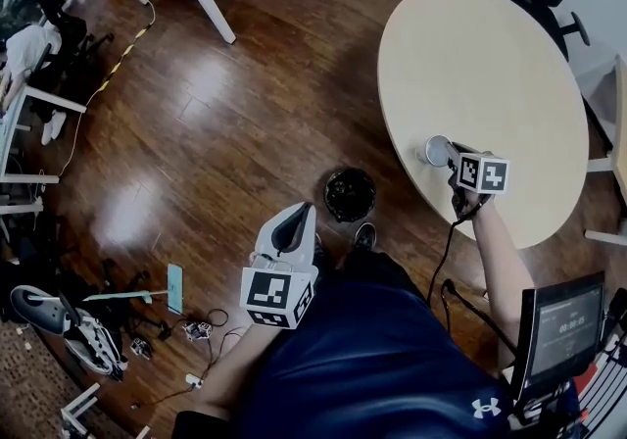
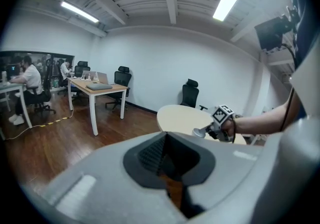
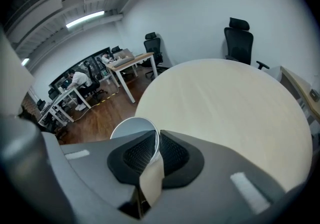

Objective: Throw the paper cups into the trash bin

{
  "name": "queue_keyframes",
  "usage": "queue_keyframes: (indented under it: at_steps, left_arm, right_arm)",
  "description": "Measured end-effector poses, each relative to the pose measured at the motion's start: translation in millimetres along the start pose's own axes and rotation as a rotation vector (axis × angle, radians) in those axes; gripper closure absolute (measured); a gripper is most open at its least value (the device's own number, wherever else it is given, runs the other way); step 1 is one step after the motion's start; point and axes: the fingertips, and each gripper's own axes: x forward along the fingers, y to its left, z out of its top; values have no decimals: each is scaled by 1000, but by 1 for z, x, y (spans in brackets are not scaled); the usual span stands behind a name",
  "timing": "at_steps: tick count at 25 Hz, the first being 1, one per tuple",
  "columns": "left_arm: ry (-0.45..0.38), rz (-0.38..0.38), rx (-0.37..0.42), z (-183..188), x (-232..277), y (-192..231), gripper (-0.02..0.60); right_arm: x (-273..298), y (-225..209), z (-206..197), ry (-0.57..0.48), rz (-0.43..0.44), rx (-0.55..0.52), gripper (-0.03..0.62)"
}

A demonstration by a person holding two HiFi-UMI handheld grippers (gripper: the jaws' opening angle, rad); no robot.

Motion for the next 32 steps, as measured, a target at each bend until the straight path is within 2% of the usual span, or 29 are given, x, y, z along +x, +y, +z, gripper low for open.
queue_keyframes:
  at_steps: [4,8,15,19,22,27,32]
  left_arm:
    - [0,23,-17,-2,-8,8,578]
    - [-1,66,-48,-10,-21,26,578]
    - [40,137,-86,-32,-42,76,578]
    - [90,128,-55,-47,-38,83,578]
    - [136,119,-35,-65,-27,81,578]
    - [206,95,-66,-98,5,71,578]
    - [297,51,-82,-143,26,64,578]
  right_arm:
    - [8,60,9,0,103,-81,559]
    - [23,117,3,24,172,-172,559]
    - [47,181,-14,63,214,-237,560]
    - [49,196,-28,59,223,-248,560]
    - [61,195,-55,81,228,-249,560]
    - [101,182,-101,142,208,-305,560]
    - [144,170,-157,159,219,-382,560]
